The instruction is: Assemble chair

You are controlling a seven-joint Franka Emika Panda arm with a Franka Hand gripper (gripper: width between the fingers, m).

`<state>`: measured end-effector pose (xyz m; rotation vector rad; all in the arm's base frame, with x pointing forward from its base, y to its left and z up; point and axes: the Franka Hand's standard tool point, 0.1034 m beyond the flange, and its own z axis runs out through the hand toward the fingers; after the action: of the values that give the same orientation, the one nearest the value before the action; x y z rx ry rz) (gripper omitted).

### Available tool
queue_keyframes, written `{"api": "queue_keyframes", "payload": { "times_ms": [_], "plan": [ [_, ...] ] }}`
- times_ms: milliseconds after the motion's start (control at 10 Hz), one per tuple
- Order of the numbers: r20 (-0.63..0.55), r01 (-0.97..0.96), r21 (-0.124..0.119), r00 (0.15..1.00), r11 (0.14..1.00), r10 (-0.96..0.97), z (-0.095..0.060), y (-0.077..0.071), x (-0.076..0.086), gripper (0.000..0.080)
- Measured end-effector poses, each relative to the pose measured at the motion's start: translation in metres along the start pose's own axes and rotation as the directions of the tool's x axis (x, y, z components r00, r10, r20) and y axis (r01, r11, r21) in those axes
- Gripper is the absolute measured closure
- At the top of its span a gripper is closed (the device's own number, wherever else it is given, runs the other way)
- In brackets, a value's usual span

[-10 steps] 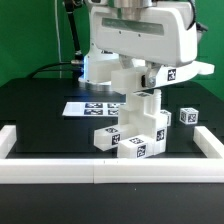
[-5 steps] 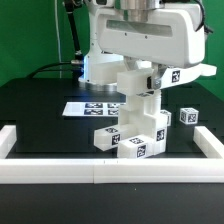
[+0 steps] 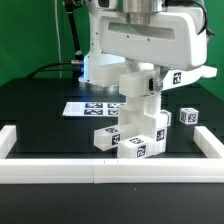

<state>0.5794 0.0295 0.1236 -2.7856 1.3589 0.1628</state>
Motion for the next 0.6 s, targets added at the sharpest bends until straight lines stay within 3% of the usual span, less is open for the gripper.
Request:
{"api": "queue_keyframes", "payload": {
  "times_ms": [600],
  "plan": [
    [0.002,0.050,-0.004,0.999,0.999,-0.050,0.0022,0.0007,-0.0011,0.0511]
  ]
}}
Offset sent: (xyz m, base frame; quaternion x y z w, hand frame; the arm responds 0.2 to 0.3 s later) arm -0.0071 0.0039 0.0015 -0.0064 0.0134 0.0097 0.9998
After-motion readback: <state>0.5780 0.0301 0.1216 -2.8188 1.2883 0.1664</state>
